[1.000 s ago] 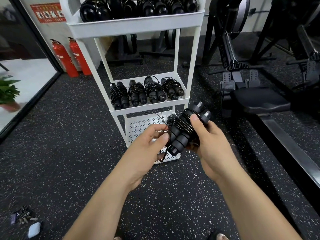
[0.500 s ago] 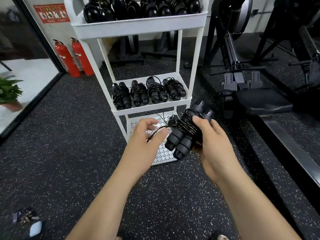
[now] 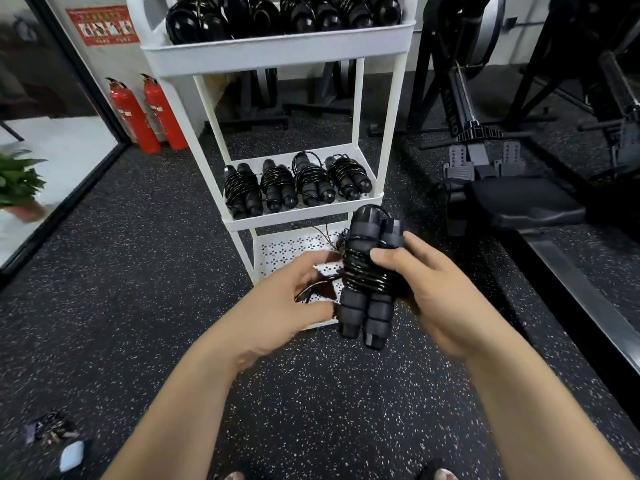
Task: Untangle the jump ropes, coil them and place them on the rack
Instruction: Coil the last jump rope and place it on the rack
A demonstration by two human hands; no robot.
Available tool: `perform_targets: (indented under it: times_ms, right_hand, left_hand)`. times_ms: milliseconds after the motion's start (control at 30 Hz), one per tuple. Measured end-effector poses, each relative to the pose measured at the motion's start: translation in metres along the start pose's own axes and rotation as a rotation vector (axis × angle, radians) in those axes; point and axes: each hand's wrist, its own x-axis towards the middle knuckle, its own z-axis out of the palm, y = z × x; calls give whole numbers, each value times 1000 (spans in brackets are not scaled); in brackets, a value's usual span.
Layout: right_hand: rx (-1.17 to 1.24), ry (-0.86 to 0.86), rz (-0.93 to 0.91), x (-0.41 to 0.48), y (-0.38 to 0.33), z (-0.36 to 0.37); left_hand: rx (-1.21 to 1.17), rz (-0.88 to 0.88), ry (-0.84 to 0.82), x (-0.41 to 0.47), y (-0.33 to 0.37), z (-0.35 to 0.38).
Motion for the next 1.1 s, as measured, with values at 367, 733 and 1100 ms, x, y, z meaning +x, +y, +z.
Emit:
perform_targets:
  times_ms: [367, 733, 1100]
  right_hand:
    - [-188, 287, -146, 4, 9, 6]
    - [344, 442, 25, 9, 8, 6]
    - [519, 343, 110, 3, 5, 14]
  left_hand:
    - [-37, -21, 421, -1, 11, 13]
    - [273, 275, 306, -11, 20, 51]
    - [497, 169, 205, 3, 2, 48]
